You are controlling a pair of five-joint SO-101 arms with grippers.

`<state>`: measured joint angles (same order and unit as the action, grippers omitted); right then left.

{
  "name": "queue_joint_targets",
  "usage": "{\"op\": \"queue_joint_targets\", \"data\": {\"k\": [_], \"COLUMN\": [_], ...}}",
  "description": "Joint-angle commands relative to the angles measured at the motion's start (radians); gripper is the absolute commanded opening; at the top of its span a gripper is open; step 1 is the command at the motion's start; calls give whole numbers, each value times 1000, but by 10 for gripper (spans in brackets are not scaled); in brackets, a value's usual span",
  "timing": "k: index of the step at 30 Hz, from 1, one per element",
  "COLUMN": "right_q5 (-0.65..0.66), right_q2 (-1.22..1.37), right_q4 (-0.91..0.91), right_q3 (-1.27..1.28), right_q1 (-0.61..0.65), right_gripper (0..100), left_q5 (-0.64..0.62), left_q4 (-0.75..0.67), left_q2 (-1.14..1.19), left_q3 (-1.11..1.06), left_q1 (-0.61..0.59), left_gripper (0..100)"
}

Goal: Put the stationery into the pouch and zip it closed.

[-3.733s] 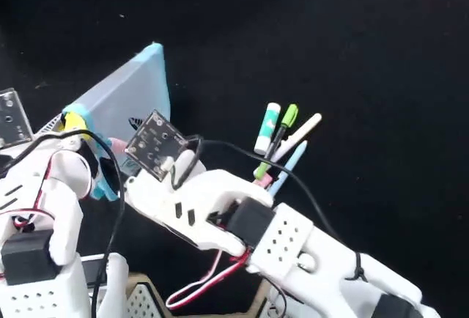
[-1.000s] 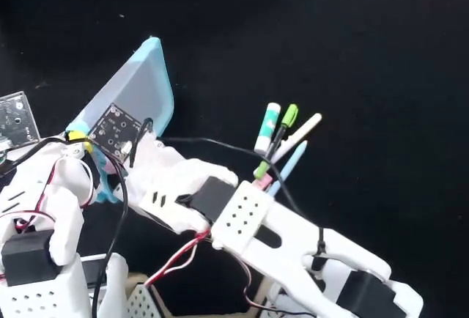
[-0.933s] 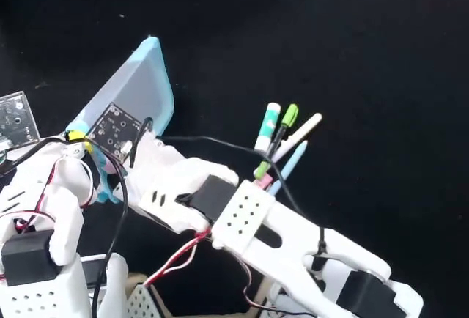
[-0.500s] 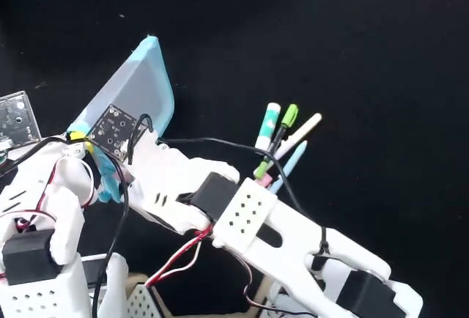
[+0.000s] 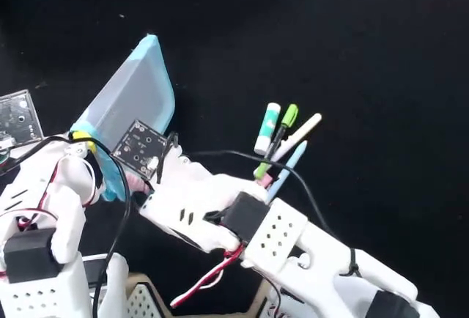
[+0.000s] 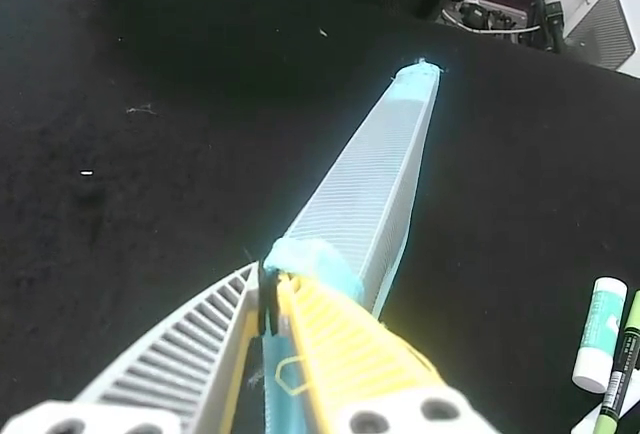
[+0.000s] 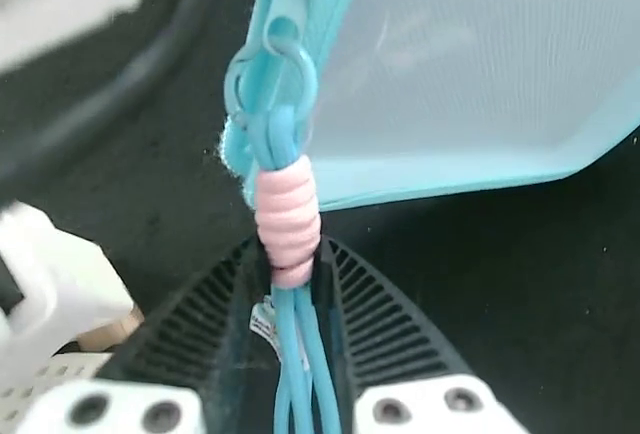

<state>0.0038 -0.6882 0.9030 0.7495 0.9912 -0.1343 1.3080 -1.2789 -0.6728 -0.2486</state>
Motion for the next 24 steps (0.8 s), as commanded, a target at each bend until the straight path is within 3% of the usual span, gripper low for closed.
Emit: {"op": "queue_joint_targets", "data": {"k": [1, 10, 20, 24], "right_q5": [2, 115, 184, 184], "right_q2": [-27, -153, -414, -366], "right_q4": [9, 81, 184, 184], "right_q3": [30, 116, 67, -7], "right_q1": [-6, -15, -264, -299], "right_gripper": [11, 11, 11, 11], "left_q5": [6, 6, 6, 6], "left_q4": [-28, -28, -14, 43], "left_q2": [11, 11, 11, 11], "left_q3": [41, 41, 33, 41], "left_q1": [8, 2, 8, 8], "left_gripper": [30, 30, 34, 130]}}
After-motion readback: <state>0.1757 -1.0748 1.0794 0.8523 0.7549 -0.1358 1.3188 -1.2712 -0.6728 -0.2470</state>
